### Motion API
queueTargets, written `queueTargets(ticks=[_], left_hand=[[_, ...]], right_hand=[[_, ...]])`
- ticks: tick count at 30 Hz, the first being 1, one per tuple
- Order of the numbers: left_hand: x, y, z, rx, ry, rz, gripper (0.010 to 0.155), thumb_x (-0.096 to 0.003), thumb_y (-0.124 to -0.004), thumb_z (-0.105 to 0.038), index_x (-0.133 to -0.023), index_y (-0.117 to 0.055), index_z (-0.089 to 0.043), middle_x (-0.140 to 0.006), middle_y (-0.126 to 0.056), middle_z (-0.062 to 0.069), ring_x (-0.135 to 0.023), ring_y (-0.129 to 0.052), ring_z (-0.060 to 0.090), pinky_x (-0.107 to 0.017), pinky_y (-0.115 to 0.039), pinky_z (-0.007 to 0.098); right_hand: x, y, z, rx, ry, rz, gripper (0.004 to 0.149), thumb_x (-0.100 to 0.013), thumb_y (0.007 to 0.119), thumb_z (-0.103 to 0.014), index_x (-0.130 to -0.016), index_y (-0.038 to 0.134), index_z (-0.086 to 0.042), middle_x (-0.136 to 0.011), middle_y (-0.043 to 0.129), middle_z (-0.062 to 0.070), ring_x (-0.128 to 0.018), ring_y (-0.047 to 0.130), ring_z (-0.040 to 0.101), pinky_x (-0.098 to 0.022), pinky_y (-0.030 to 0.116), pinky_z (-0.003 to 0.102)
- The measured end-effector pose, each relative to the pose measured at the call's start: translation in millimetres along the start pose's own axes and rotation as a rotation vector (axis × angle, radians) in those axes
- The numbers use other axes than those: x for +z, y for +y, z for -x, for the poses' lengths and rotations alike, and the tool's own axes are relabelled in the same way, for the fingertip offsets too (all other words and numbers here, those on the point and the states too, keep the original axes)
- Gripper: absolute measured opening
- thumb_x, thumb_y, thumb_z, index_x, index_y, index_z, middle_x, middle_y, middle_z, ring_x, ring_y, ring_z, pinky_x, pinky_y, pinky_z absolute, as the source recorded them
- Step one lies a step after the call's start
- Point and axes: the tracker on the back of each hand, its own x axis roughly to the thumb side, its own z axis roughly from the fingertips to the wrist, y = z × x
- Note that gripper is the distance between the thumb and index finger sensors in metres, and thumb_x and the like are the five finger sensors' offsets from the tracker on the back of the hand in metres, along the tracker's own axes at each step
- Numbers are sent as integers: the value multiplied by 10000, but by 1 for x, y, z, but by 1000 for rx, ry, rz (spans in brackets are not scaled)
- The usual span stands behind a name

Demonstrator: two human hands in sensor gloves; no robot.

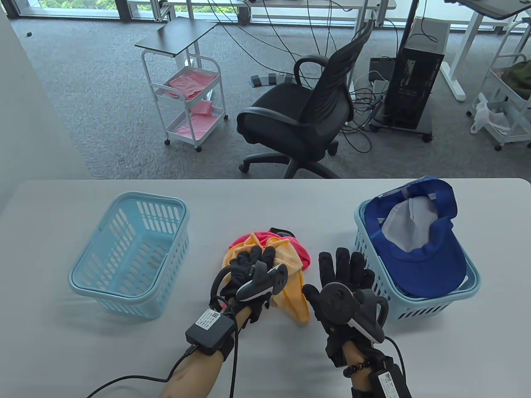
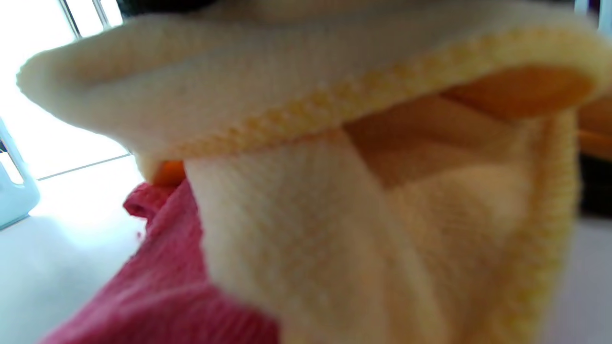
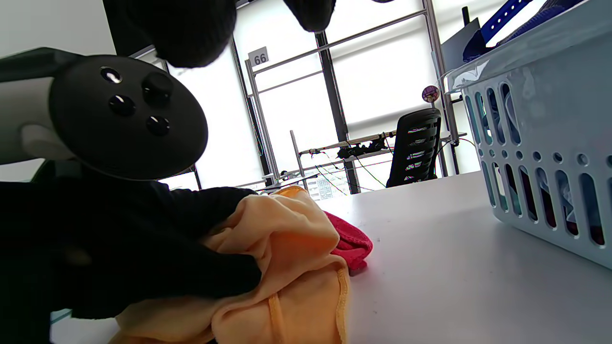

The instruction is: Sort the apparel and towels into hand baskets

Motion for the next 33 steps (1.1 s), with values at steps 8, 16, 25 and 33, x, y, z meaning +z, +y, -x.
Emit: queueTargets(ticks=[8, 16, 25, 33], left_hand=[[0, 7, 12, 49, 41, -60, 620, -573, -667, -537, -1106, -466, -293, -1142, -660, 36, -973, -882, 364, -724, -790, 507], [3, 32, 31, 193, 71, -85, 548, -592, -671, -462, -1090, -499, -309, -1099, -734, 23, -902, -974, 296, -685, -859, 447], [13, 71, 57, 304, 103, -133, 541, -596, -689, -419, -1091, -503, -301, -1089, -743, 53, -857, -1018, 249, -657, -894, 413], [34, 112, 72, 276, 108, -226, 527, -590, -729, -366, -1077, -533, -312, -1086, -746, 65, -841, -1040, 219, -649, -910, 397]], right_hand=[[-1, 3, 4, -8, 19, -19, 793, -552, 718, -463, -1130, 388, -31, -1129, 203, 340, -974, 187, 654, -651, 273, 814], [-3, 4, 8, -16, 31, -22, 787, -552, 719, -460, -1127, 399, -29, -1129, 214, 338, -974, 200, 654, -651, 281, 813], [-3, 4, 8, -29, 28, -21, 788, -552, 718, -460, -1128, 398, -27, -1129, 215, 338, -974, 203, 656, -651, 283, 814], [-3, 5, 8, -39, 23, -21, 784, -553, 718, -460, -1127, 402, -30, -1130, 217, 338, -974, 205, 658, -652, 285, 813]])
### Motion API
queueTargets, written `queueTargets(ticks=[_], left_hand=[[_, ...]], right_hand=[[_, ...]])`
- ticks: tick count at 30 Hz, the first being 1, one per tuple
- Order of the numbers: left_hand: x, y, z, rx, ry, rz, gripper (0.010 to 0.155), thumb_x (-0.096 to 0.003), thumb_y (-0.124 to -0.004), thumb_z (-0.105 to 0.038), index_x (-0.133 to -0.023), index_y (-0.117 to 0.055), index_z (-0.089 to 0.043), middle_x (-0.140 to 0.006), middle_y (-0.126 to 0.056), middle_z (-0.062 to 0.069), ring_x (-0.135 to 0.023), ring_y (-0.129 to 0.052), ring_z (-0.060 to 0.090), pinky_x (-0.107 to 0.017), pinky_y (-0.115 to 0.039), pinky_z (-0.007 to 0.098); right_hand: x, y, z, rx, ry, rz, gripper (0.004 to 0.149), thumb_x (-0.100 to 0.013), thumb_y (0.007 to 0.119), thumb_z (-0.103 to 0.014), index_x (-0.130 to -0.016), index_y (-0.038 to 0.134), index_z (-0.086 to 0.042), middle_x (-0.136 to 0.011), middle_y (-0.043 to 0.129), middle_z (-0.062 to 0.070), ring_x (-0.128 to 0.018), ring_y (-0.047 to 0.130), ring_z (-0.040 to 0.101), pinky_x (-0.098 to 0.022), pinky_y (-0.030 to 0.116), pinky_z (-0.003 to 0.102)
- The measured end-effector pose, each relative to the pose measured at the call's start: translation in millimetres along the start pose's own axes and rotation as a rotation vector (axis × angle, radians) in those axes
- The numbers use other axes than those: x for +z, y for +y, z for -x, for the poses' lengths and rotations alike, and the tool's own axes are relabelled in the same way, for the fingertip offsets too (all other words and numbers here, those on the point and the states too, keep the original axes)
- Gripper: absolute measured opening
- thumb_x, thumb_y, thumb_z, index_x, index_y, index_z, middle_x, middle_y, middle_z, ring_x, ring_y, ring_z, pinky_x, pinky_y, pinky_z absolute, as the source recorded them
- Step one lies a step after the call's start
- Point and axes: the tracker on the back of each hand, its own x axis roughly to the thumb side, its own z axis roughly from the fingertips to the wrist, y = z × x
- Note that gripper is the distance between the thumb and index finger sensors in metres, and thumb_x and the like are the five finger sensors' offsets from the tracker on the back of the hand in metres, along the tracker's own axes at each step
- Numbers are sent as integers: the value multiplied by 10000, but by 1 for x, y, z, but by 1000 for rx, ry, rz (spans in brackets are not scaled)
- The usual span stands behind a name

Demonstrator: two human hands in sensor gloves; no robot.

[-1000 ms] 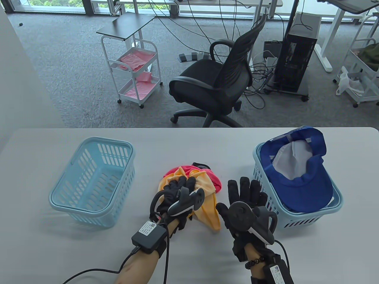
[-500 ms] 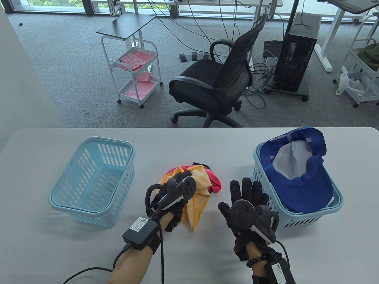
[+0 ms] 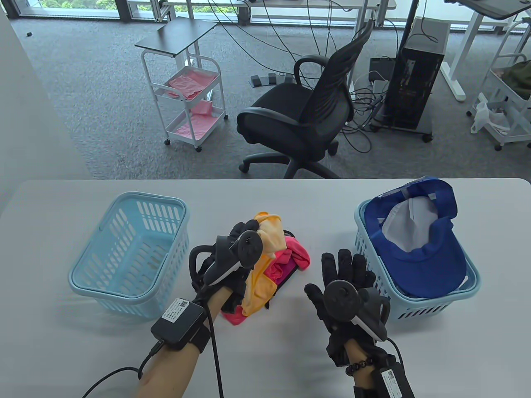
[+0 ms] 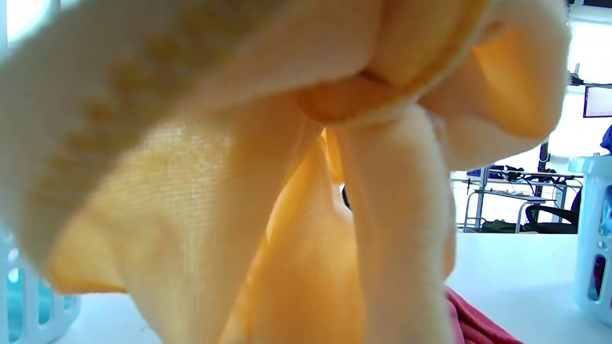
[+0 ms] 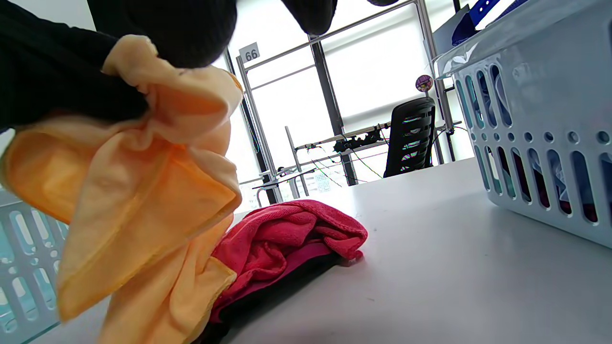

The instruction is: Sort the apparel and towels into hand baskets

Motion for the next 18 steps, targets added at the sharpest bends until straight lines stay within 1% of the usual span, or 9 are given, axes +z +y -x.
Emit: queueTargets(ticks=[5, 10, 18], left_hand=[[7, 35, 7, -7, 1, -61, 521, -587, -743, -345, -1069, -547, -322, -1085, -747, 64, -837, -1044, 212, -649, -914, 394], [13, 64, 15, -29, 9, -114, 520, -584, -752, -342, -1065, -557, -328, -1085, -752, 60, -832, -1049, 209, -648, -915, 395], [17, 111, 36, -120, 55, -198, 519, -582, -755, -340, -1063, -561, -334, -1085, -755, 52, -827, -1052, 204, -646, -915, 393]], right_hand=[[0, 1, 0, -2, -2, 2, 783, -553, 718, -460, -1127, 405, -30, -1130, 216, 337, -974, 209, 659, -652, 286, 813], [0, 1, 0, 1, -4, -1, 783, -553, 718, -460, -1127, 406, -28, -1130, 217, 337, -973, 209, 660, -653, 287, 812], [0, 2, 0, -3, -6, 0, 783, -552, 718, -461, -1127, 408, -28, -1130, 217, 338, -973, 212, 660, -652, 288, 813]])
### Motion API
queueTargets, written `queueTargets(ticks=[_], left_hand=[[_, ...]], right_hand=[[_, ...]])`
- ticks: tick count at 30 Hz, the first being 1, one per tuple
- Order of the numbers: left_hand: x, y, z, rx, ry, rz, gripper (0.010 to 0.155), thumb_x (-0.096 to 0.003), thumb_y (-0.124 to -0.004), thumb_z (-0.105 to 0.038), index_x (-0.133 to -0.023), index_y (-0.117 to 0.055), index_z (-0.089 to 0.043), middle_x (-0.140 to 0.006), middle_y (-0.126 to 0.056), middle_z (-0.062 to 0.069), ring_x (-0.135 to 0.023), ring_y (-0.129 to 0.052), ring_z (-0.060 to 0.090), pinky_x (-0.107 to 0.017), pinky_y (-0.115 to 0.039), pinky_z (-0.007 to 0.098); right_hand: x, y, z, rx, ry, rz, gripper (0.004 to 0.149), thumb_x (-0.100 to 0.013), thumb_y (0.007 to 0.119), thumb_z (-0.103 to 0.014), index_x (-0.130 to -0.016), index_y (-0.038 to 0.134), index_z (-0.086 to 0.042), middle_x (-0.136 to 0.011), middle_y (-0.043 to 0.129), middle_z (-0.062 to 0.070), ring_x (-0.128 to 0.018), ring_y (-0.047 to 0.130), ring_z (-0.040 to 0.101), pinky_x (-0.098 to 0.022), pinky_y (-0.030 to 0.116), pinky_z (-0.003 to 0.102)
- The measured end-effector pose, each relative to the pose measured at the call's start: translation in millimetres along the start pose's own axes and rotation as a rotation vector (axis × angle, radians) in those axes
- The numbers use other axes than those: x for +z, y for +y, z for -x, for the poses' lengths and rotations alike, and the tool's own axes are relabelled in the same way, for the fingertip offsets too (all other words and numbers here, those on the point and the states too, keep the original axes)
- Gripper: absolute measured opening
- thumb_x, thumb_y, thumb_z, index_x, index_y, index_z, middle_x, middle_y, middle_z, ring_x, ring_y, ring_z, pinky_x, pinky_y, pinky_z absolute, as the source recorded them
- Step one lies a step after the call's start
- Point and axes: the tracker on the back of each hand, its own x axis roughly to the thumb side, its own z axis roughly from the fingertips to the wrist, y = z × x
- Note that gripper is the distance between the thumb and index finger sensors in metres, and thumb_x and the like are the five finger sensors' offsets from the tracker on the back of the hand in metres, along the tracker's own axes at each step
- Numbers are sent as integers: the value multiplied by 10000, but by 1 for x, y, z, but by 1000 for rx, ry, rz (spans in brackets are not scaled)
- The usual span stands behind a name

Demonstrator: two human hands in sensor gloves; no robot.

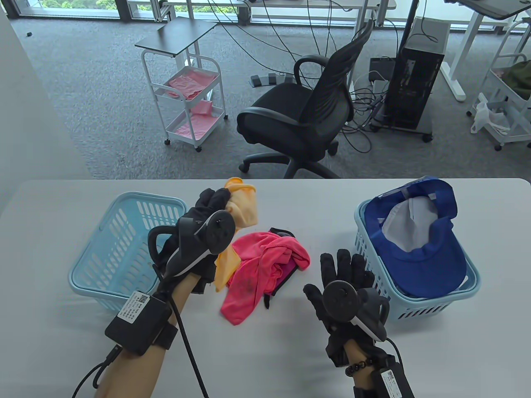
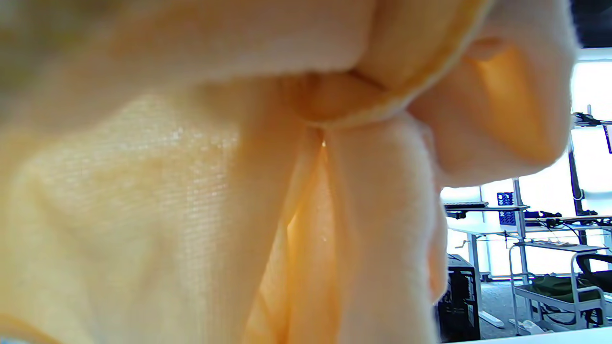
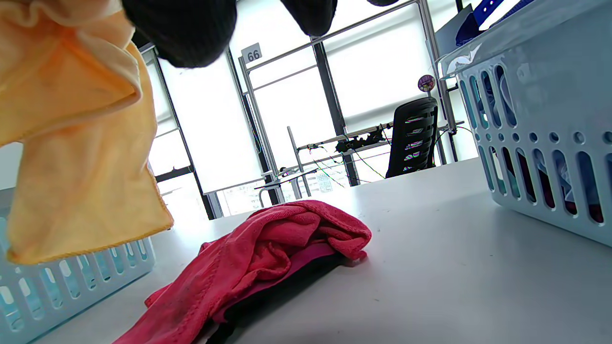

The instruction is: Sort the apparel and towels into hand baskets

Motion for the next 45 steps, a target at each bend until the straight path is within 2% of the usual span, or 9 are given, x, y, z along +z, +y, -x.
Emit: queueTargets(ticks=[4, 9, 13, 17, 23, 37, 45], left_hand=[[-2, 22, 23, -79, 37, -40, 520, -584, -752, -341, -1066, -558, -328, -1088, -751, 59, -831, -1050, 203, -648, -913, 396], [-2, 39, 60, -97, 123, -64, 529, -592, -735, -341, -1081, -535, -310, -1098, -732, 79, -848, -1035, 215, -659, -901, 404], [0, 44, 83, -207, 163, -72, 531, -594, -727, -338, -1086, -529, -306, -1103, -725, 89, -852, -1031, 220, -663, -897, 408], [2, 41, 106, -198, 224, -55, 534, -595, -725, -339, -1088, -522, -304, -1105, -721, 89, -856, -1028, 220, -666, -894, 408], [6, 19, 127, -213, 279, -5, 539, -594, -726, -349, -1091, -522, -298, -1105, -723, 85, -853, -1029, 215, -662, -897, 405], [11, -54, 154, -156, 393, 191, 569, -591, -731, -415, -1101, -528, -268, -1091, -745, 97, -829, -1043, 212, -645, -901, 402], [11, -85, 162, -155, 414, 316, 691, -568, -705, -529, -1142, -473, -223, -1143, -679, 137, -924, -961, 326, -692, -830, 506]], right_hand=[[0, 0, 0, 2, -1, -2, 784, -553, 718, -461, -1127, 407, -26, -1130, 216, 337, -973, 211, 660, -653, 287, 812], [0, 2, -1, 6, -4, -9, 784, -553, 718, -461, -1127, 408, -26, -1130, 217, 337, -973, 209, 660, -653, 288, 812], [0, 3, -3, 10, -8, -17, 783, -553, 718, -460, -1127, 407, -27, -1129, 216, 339, -972, 209, 660, -652, 290, 813], [0, 4, -3, 11, -10, -16, 784, -553, 717, -460, -1127, 406, -27, -1129, 214, 339, -972, 212, 661, -653, 289, 812], [0, 5, -4, 18, -10, -25, 786, -553, 717, -461, -1127, 407, -24, -1129, 214, 340, -971, 210, 663, -652, 291, 813], [-1, 7, -5, 28, -7, -49, 784, -553, 717, -459, -1127, 407, -24, -1128, 212, 339, -972, 212, 662, -653, 290, 812], [-2, 7, -5, 31, -2, -60, 782, -553, 717, -460, -1126, 411, -25, -1128, 214, 340, -971, 210, 663, -653, 290, 812]])
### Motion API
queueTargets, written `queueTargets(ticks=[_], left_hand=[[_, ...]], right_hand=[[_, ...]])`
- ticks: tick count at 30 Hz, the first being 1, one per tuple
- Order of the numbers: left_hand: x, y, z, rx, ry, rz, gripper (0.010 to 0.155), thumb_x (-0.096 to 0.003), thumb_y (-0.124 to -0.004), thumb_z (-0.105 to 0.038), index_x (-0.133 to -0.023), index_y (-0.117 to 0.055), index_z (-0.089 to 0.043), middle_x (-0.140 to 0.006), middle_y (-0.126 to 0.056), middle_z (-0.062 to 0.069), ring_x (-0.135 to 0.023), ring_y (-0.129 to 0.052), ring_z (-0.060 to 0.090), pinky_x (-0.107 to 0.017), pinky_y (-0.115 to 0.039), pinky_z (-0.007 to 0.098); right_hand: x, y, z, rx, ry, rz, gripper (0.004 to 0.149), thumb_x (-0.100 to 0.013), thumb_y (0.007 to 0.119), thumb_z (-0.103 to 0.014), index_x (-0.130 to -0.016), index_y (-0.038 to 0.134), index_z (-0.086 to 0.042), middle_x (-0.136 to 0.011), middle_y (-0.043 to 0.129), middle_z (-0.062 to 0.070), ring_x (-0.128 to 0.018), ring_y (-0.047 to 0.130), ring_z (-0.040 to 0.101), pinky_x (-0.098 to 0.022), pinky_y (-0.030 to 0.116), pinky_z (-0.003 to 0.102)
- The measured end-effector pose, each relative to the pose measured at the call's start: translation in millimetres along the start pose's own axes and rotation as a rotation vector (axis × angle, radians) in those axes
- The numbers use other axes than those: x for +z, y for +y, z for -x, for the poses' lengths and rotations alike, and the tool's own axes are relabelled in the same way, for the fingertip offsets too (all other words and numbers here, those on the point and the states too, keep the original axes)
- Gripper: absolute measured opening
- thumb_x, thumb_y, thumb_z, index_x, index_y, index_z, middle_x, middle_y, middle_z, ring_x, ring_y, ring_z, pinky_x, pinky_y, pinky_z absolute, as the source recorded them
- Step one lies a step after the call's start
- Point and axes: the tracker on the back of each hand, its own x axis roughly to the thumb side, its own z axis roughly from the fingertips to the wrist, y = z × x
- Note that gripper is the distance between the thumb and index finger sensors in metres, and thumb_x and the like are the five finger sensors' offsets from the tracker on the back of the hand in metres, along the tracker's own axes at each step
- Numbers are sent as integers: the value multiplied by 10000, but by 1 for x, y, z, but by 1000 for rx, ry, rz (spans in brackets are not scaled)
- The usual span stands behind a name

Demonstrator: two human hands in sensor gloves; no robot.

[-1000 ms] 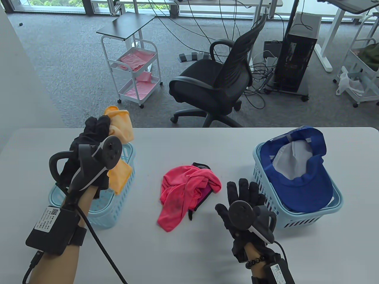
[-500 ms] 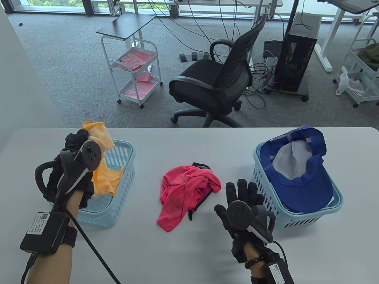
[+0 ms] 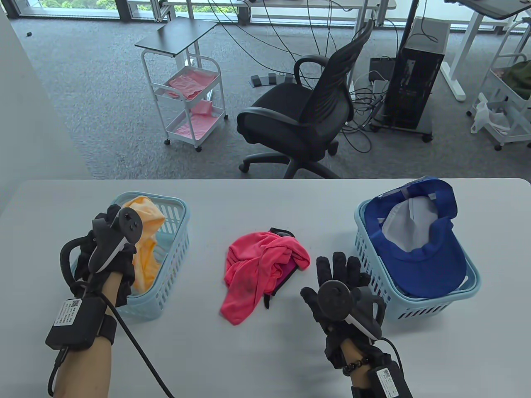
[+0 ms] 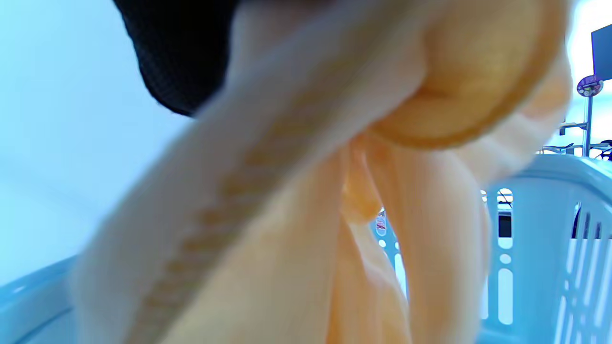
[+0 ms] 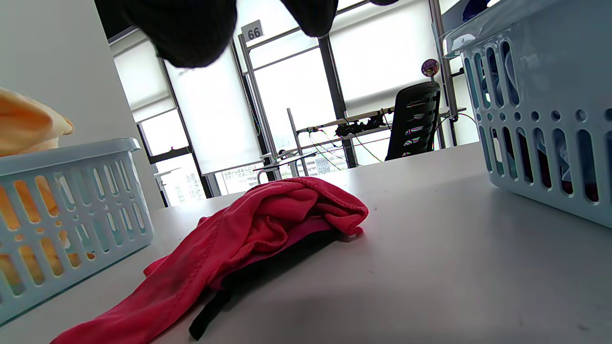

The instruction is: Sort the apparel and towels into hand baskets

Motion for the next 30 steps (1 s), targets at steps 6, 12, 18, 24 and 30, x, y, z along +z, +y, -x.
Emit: queueTargets(ticks=[6, 12, 18, 24, 30], left_hand=[[-1, -4, 2, 0, -2, 16, 718, -564, -680, -559, -1151, -459, -209, -1154, -660, 148, -949, -931, 357, -703, -807, 530], [4, 3, 1, 44, -25, 6, 724, -578, -634, -577, -1157, -450, -183, -1165, -630, 172, -992, -867, 406, -719, -769, 564], [14, 20, -14, 150, -96, -7, 731, -583, -617, -583, -1161, -441, -173, -1177, -597, 201, -1019, -810, 456, -733, -725, 602], [33, 49, -47, 333, -237, -11, 745, -587, -610, -591, -1168, -427, -162, -1188, -565, 222, -1038, -759, 495, -739, -691, 628], [49, 60, -91, 458, -367, 43, 803, -586, -606, -607, -1185, -347, -138, -1208, -468, 270, -1062, -631, 581, -748, -611, 680]], right_hand=[[0, 0, 0, 5, 4, -8, 783, -553, 718, -460, -1126, 410, -25, -1128, 214, 339, -972, 208, 662, -653, 289, 812], [-1, 0, 0, 7, 2, -9, 783, -553, 718, -459, -1127, 409, -25, -1129, 213, 337, -972, 210, 661, -653, 289, 813], [-1, 1, 0, 5, 2, -8, 784, -553, 717, -460, -1127, 406, -25, -1129, 211, 337, -973, 212, 659, -653, 289, 812], [-1, 1, -1, 2, 0, -4, 785, -553, 717, -460, -1127, 405, -24, -1129, 212, 338, -972, 209, 660, -652, 290, 813], [-1, 3, -1, 8, 1, -12, 784, -554, 716, -460, -1128, 405, -26, -1128, 212, 340, -973, 208, 659, -653, 289, 812]])
